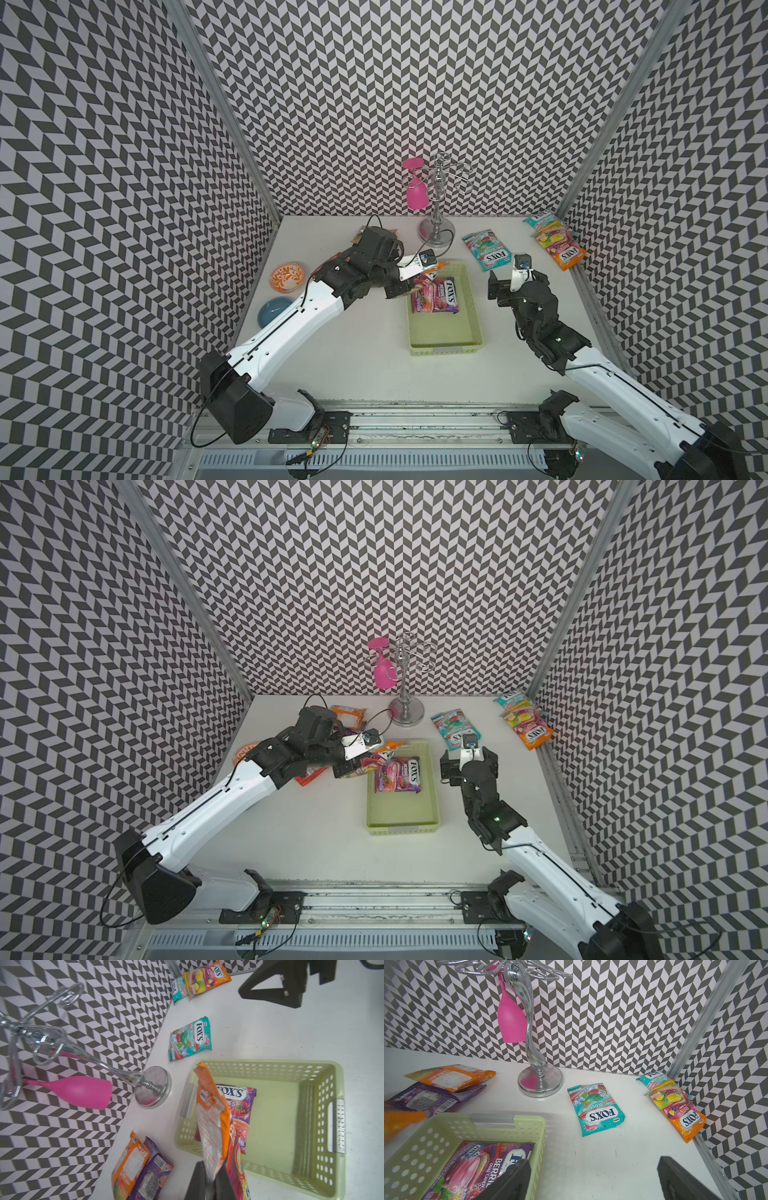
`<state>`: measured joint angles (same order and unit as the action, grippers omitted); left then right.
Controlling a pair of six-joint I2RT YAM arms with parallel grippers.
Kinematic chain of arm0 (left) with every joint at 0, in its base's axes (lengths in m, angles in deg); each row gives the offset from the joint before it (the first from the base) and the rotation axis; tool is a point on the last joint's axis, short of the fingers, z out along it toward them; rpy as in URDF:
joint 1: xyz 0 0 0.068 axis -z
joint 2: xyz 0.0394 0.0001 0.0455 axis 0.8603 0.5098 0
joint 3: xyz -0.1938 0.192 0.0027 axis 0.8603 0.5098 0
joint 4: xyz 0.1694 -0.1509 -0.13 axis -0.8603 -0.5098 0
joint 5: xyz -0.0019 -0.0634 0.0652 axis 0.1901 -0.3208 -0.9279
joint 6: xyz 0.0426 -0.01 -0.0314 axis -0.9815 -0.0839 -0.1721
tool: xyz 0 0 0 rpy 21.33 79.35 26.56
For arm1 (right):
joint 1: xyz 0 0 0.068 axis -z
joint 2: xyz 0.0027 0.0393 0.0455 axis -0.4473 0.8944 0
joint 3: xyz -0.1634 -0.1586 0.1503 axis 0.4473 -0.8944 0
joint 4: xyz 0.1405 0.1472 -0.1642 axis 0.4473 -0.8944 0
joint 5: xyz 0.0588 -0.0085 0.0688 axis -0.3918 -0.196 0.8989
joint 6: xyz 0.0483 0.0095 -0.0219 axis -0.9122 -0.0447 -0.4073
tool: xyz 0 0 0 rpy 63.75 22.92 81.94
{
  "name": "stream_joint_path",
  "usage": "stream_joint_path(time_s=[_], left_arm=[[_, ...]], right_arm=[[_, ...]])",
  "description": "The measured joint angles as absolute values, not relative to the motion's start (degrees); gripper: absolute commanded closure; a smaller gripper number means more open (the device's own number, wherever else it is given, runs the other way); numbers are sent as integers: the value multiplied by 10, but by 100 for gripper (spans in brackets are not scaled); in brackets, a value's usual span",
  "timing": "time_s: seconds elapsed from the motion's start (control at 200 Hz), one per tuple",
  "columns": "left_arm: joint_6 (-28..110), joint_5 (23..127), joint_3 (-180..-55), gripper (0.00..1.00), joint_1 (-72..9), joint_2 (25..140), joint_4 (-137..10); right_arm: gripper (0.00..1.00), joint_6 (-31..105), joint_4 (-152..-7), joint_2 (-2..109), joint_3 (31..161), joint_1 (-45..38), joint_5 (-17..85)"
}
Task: Put the candies in the basket
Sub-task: Pick up the candy at the center of the board, then place the candy in the basket.
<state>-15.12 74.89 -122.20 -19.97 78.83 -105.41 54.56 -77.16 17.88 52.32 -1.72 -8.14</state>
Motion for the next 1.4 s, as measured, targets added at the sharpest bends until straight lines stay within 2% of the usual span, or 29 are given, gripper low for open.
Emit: stream_joint_path(time_s=[0.576,0.946,0.996,1.081,1.142,1.357,1.397], left_arm=[[-139,703,-1203,100,-94,839,-1055],[-127,604,-1169,100,-32,870,-1045],[-126,596,-1169,91,-29,871,-1043],[-125,593,-1170,64,-27,873,-1042],[-116,598,-1171,51,-27,873,-1043],[-105,634,-1176,37,-32,870,-1051],[-102,646,-1179,31,-36,868,-1056]], right_arm=[[1,545,-771,177,523,-14,-80],[1,543,-770,174,517,-13,-69],[1,543,-770,174,517,-13,-69],[1,543,-770,174,517,-13,-69],[1,543,-770,174,516,-13,-68],[1,542,-770,174,516,-13,-44],[1,541,-770,174,516,-12,-37]])
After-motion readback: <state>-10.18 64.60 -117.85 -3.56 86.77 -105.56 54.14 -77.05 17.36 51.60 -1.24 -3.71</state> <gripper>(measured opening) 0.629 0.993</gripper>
